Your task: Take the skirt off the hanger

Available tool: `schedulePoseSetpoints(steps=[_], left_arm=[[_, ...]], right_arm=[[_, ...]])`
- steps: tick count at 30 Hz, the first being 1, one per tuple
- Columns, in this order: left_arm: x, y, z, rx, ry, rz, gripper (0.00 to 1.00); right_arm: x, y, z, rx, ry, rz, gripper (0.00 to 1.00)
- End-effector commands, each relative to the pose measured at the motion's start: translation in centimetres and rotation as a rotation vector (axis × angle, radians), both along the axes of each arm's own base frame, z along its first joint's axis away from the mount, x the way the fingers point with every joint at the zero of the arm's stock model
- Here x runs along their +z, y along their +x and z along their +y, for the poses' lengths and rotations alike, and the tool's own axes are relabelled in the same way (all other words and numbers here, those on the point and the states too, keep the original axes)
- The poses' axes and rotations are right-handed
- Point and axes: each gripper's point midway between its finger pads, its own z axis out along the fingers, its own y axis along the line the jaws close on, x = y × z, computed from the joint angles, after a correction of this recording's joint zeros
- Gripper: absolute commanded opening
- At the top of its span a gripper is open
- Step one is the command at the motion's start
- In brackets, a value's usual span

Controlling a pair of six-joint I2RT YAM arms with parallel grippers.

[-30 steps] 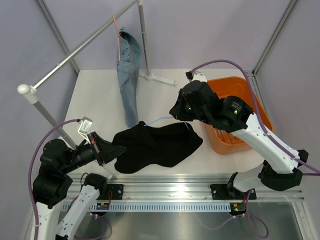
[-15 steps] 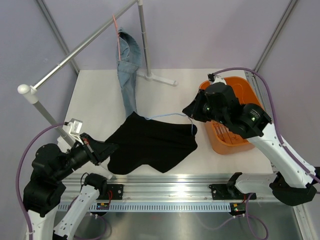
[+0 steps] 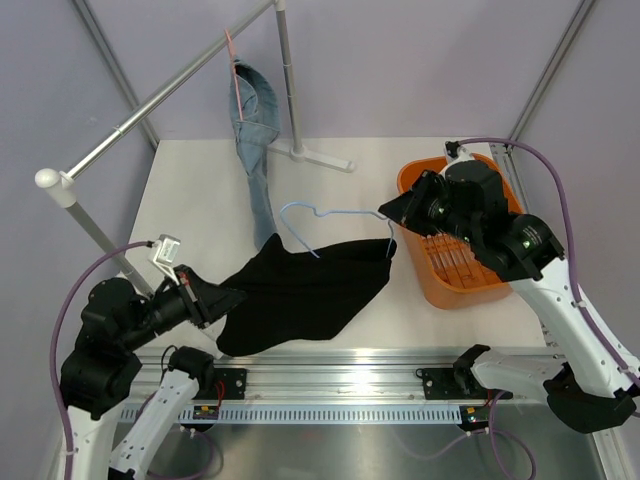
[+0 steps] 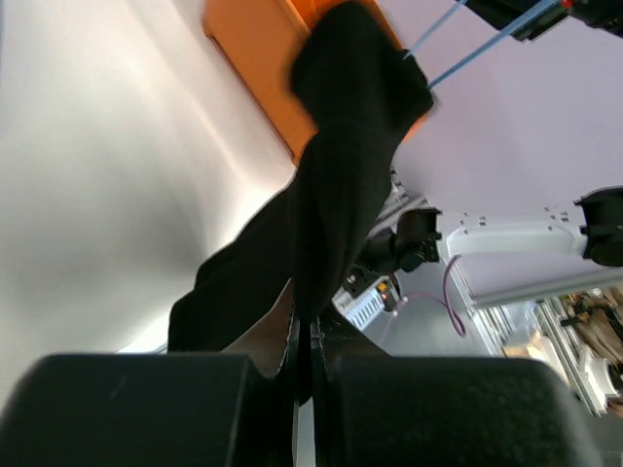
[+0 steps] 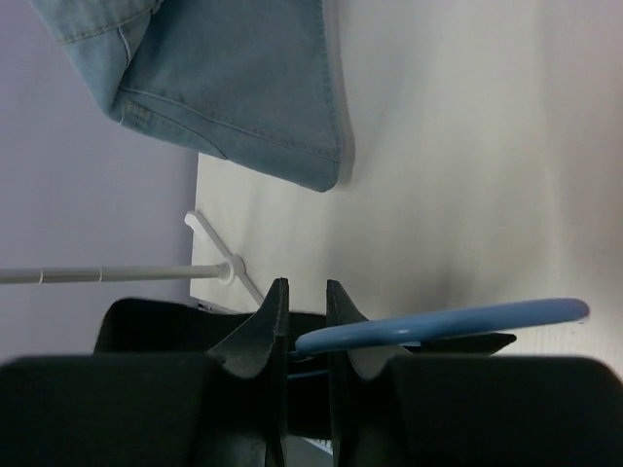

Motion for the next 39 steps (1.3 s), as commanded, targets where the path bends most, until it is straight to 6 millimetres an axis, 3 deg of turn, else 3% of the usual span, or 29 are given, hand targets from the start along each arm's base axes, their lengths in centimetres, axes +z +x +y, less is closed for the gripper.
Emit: schedulePoseSetpoints(steps=[1,4,8,10,13,16,22,30,39], left_arm=[[2.9,0.5,-2.0,-0.114,-0.088,-0.077,0.00],[3.3,1.5,-2.4,-0.124,-0.089,-0.057,0.02],[6.1,1.6,-2.2,-0.114,-0.080,-0.141,0.15],[6.4,1.5,-2.1,-0.118,-0.070,-0.142,0.34],[6.6,0.8,-2.1,-0.145,-0.057,-0.163,0.76],[6.8,0.2,-2.0,-0.150,-0.058,-0.189,0.89],[7.2,0.3,-2.4,-0.178,-0.060,-0.204,0.90],[7.2,0.3,-3.1,-0.253,-0.044,-0.198,0.85],[4.9,0.7,-3.0,-0.247,0.006,-0.150,0.84]], right_arm=[[0.2,0.2,0.8,0.079,-0.033,-0.058,0.00],[-0.8,0.4,1.2,0.085,-0.107,-0.021,0.00],[-2.7,0.7,1.6,0.089,-0.181,0.022,0.00],[-3.6,0.7,1.5,0.090,-0.209,0.036,0.00],[-4.6,0.5,1.4,0.109,-0.251,0.050,0.00],[-5.6,0.1,1.8,0.141,-0.291,0.068,0.00],[-6.8,-1.0,4.2,0.225,-0.343,0.093,0.00],[-5.2,-1.7,7.9,0.296,-0.357,0.083,0.00],[-4.1,-1.8,10.5,0.339,-0.362,0.080,0.00]])
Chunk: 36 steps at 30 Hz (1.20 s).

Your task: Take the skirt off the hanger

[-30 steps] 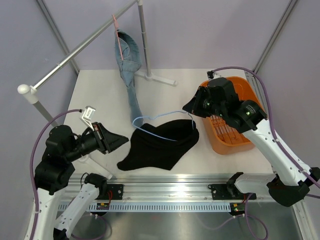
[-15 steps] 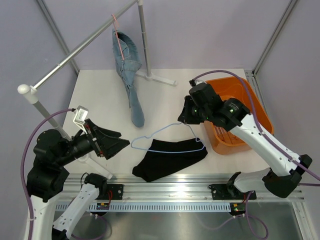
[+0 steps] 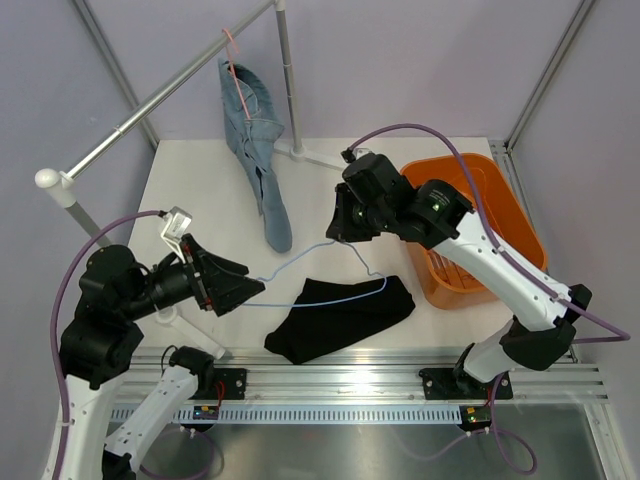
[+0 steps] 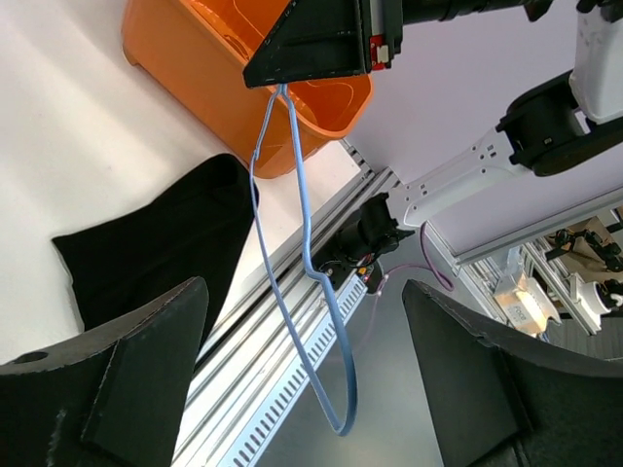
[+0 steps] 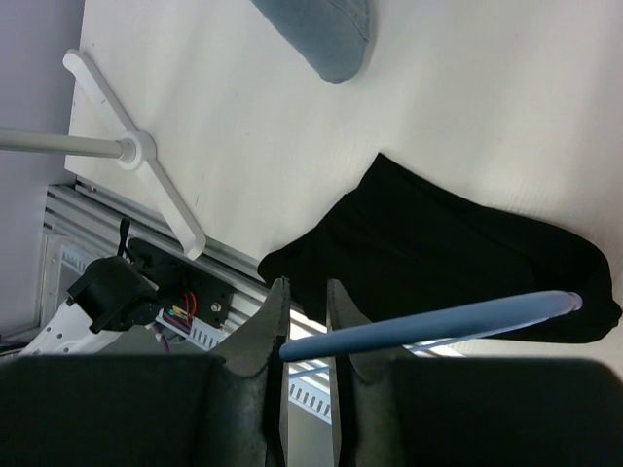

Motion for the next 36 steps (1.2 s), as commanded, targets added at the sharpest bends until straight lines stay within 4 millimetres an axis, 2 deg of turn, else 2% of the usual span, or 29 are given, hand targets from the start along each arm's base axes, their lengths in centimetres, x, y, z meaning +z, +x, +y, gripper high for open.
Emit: schedulePoseSetpoints(steps=[1,8,14,18,21,23,24,25,26,27,29,31,33,34,36], left_arm=[[0.4,-0.5,-0.1,-0.035,0.006,-0.046,0.83],[-0.7,-0.6,0.2,-0.021,0.046,-0.030,0.80],[-1.4,-0.9,0.3,-0.027,0.062,-0.021,0.75],[-1.8,-1.1,0.4,-0.029,0.070,-0.016,0.66],[-1.7,-1.1,0.6,-0.017,0.078,-0.020,0.54],[-1.9,-1.0,0.7,-0.006,0.085,-0.019,0.40],[-1.9,-0.9,0.8,-0.003,0.091,-0.015,0.32],[-2.0,-0.6,0.9,0.013,0.103,-0.015,0.15],[-2.2,-0.6,1.1,0.020,0.112,-0.004,0.05],[-2.3,-0.5,1.2,0.030,0.119,-0.001,0.00],[-2.3,-0.1,1.8,0.078,0.138,-0.004,0.00],[-2.0,0.2,2.4,0.125,0.152,-0.014,0.00],[-1.9,0.2,2.9,0.154,0.163,-0.018,0.00],[-2.0,0.4,3.2,0.175,0.171,-0.018,0.00],[-1.7,0.1,3.5,0.184,0.172,-0.029,0.00]], right_arm=[[0.7,-0.1,0.8,0.017,-0.012,-0.014,0.00],[1.3,-0.5,2.3,0.049,-0.005,-0.014,0.00],[1.4,-0.5,2.4,0.052,-0.012,-0.014,0.00],[1.4,-0.6,2.2,0.048,-0.023,-0.011,0.00],[1.5,-0.6,2.3,0.054,-0.022,-0.005,0.00],[1.4,-0.7,2.4,0.056,-0.023,0.001,0.00],[1.4,-0.7,2.5,0.058,-0.019,0.004,0.00],[1.6,-0.8,2.6,0.063,-0.012,0.004,0.00],[1.6,-0.9,2.7,0.066,-0.008,0.005,0.00],[1.7,-1.0,2.7,0.068,-0.007,0.007,0.00],[1.8,-1.2,2.8,0.080,-0.004,0.010,0.03],[1.8,-1.3,2.7,0.079,-0.010,0.007,0.37],[1.9,-1.2,2.4,0.064,-0.012,-0.002,0.64],[2.1,-1.1,1.9,0.044,-0.012,-0.015,0.71],[2.6,-1.0,1.2,0.017,-0.003,-0.039,0.99]])
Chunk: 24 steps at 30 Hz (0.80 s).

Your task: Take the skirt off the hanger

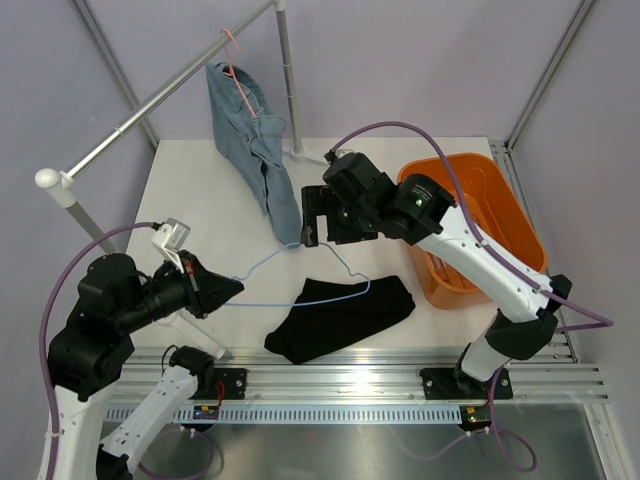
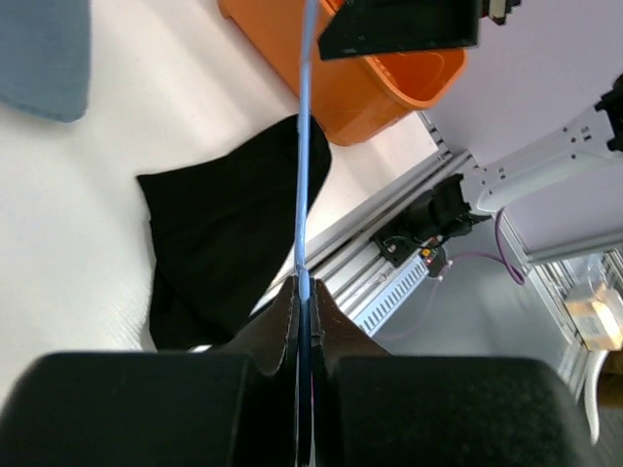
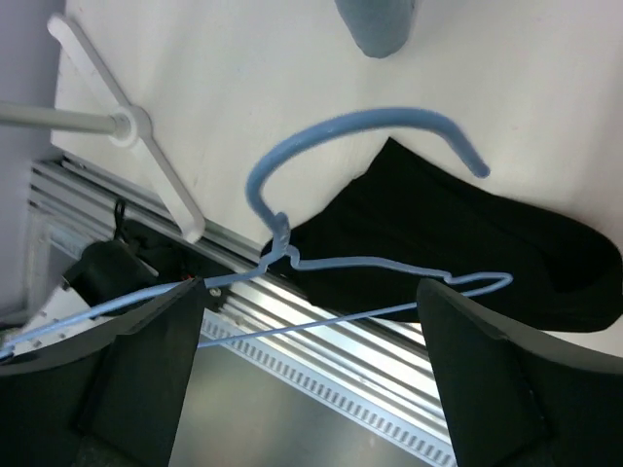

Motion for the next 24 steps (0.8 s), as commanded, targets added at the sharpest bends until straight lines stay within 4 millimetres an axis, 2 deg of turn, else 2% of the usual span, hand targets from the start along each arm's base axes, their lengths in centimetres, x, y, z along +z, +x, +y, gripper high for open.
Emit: schedulePoseSetpoints(steps=[1,3,4,5,6,7,8,9,10,12,13,15,17,18,19,22,24], left_arm=[[1.3,0.3,1.1,0.065,0.022,-0.068,0.00],[1.4,0.2,1.3,0.073,0.024,-0.074,0.00],[1.3,0.2,1.6,0.086,0.029,-0.074,0.00],[1.3,0.2,1.7,0.097,0.030,-0.078,0.00],[1.5,0.2,2.0,0.113,0.029,-0.092,0.00],[1.7,0.1,2.2,0.126,0.028,-0.101,0.00],[2.3,0.0,2.4,0.135,0.023,-0.118,0.00],[2.7,0.0,2.7,0.151,0.022,-0.136,0.00],[3.2,0.0,2.8,0.159,0.014,-0.153,0.00],[4.9,-0.4,3.0,0.167,-0.013,-0.200,0.00],[5.7,-0.3,3.0,0.173,-0.025,-0.218,0.00],[7.1,-0.2,3.7,0.218,-0.040,-0.243,0.00],[9.1,-0.6,4.8,0.277,-0.045,-0.273,0.00],[9.7,-0.3,5.8,0.338,-0.033,-0.287,0.00],[10.8,-1.2,6.6,0.361,-0.035,-0.308,0.00],[11.6,-1.4,8.3,0.435,0.007,-0.318,0.00],[12.7,-1.8,9.6,0.498,0.005,-0.336,0.00]], right_arm=[[3.2,-0.2,-2.4,-0.067,0.054,-0.095,1.00],[4.3,-0.3,-3.8,-0.114,0.081,-0.128,0.99],[5.3,-0.7,-5.7,-0.164,0.111,-0.157,0.99],[6.2,-0.9,-6.6,-0.188,0.141,-0.179,1.00],[8.2,-1.9,-8.7,-0.218,0.215,-0.215,0.99],[8.1,-2.1,-10.0,-0.250,0.221,-0.233,0.99],[9.0,-2.4,-10.9,-0.270,0.262,-0.258,0.99],[10.7,-3.6,-13.1,-0.293,0.335,-0.290,0.99],[10.4,-3.8,-14.3,-0.319,0.339,-0.307,1.00],[11.7,-5.0,-16.9,-0.352,0.408,-0.339,0.99],[11.6,-5.2,-17.7,-0.374,0.407,-0.349,0.99],[11.4,-5.6,-19.0,-0.392,0.400,-0.353,0.99],[10.6,-5.8,-19.5,-0.398,0.361,-0.341,0.99],[10.1,-5.7,-19.4,-0.397,0.340,-0.330,0.99],[9.7,-5.7,-19.4,-0.402,0.329,-0.320,1.00],[8.7,-5.8,-19.1,-0.395,0.309,-0.297,0.99],[8.7,-5.8,-18.8,-0.391,0.326,-0.296,0.99]])
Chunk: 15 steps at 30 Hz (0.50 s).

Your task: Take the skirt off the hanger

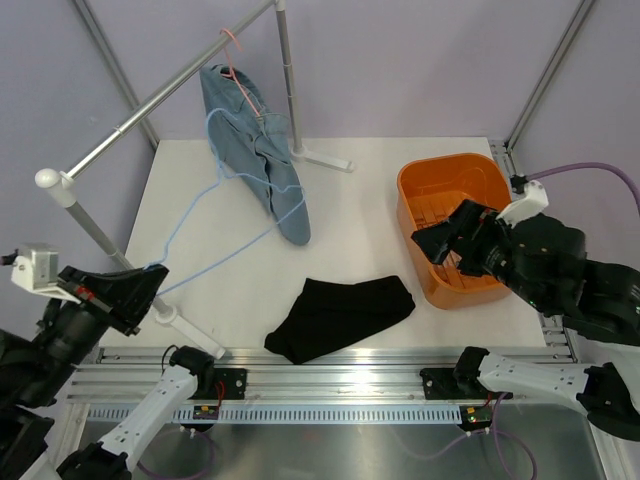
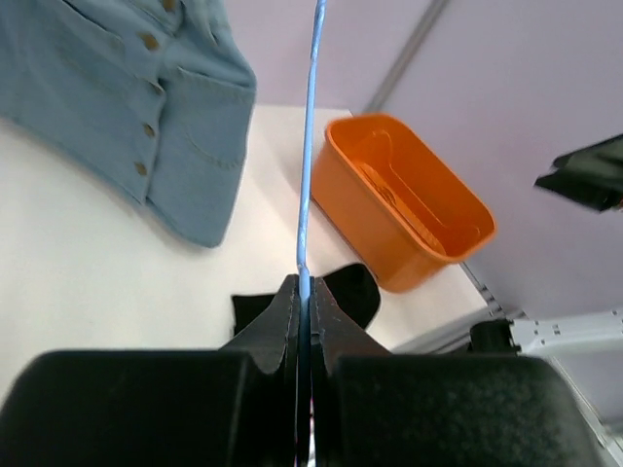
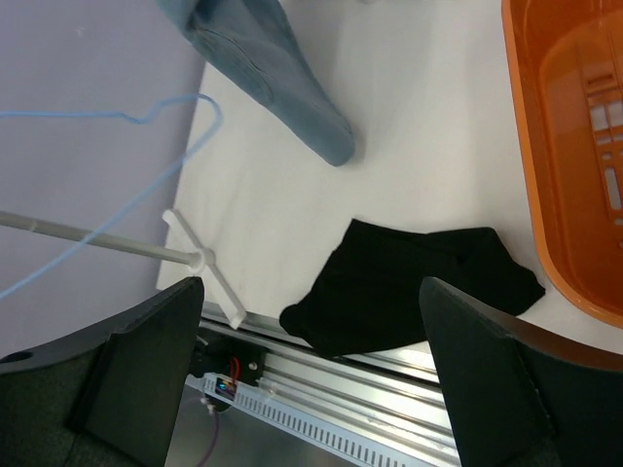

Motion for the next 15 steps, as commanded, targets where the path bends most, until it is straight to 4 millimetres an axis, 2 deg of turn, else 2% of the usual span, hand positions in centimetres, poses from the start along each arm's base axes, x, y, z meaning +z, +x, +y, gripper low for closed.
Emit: schedulePoseSetpoints(steps=[1,2,4,12,14,15], left_arm=[[0.3,0.7,2.9,0.161,0.029,0.022,0.00],[0.8,0.4,3.8,0.200,0.025,0.006,0.00],[0.6,0.4,5.5,0.289,0.032,0.014,0.00],[-0.1,2.0,9.0,0.511,0.048,0.046,0.00],[-0.2,2.7,9.3,0.541,0.058,0.047,0.00],[0.4,2.9,9.3,0.548,0.044,0.020,0.00]], right_arm=[[-1.5,0.5,0.5,-0.021,-0.026,0.036,0.99],[-1.5,0.5,0.7,-0.018,-0.017,0.035,0.99],[-1.6,0.4,0.9,-0.009,-0.015,0.040,0.99],[-2.6,0.3,1.8,0.024,-0.029,0.072,0.99],[-2.7,0.2,2.2,0.035,-0.024,0.074,0.99],[-3.0,0.3,2.6,0.045,-0.034,0.082,0.99]])
